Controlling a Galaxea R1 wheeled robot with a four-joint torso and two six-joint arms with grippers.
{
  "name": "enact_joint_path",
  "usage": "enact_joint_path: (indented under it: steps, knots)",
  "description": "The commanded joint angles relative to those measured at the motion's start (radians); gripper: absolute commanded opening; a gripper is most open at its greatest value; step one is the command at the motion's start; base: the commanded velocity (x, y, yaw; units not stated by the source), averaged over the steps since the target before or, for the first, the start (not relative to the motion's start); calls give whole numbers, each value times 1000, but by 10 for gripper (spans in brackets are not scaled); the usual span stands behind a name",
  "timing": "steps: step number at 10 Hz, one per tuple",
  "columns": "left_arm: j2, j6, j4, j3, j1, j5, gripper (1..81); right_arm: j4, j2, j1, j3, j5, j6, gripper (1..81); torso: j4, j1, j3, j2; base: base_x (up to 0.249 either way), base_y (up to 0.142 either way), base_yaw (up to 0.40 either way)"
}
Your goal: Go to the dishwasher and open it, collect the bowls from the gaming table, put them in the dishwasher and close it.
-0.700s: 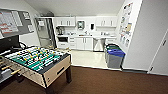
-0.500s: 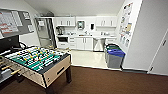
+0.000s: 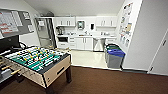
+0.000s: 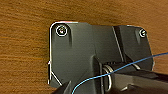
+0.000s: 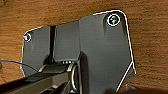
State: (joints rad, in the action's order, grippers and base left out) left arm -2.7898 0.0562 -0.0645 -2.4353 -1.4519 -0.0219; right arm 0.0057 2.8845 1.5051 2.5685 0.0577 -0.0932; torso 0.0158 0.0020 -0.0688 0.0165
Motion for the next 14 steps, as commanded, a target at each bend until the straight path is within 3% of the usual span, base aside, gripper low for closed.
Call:
enact_joint_path:
  steps: [1, 6, 14]
  knots:
    - [15, -2, -11, 5, 48, 57, 811, -10, -12, -41, 2, -55, 7, 811, 0, 0, 0, 0, 0, 0, 0]
    - [13, -2, -11, 5, 49, 57, 811, -10, -11, -41, 4, -55, 6, 811, 0, 0, 0, 0, 0, 0, 0]
    - [7, -2, -9, 7, 44, 57, 811, -12, -5, -39, 7, -55, 7, 811, 0, -1, 0, 0, 83, 0, 0]
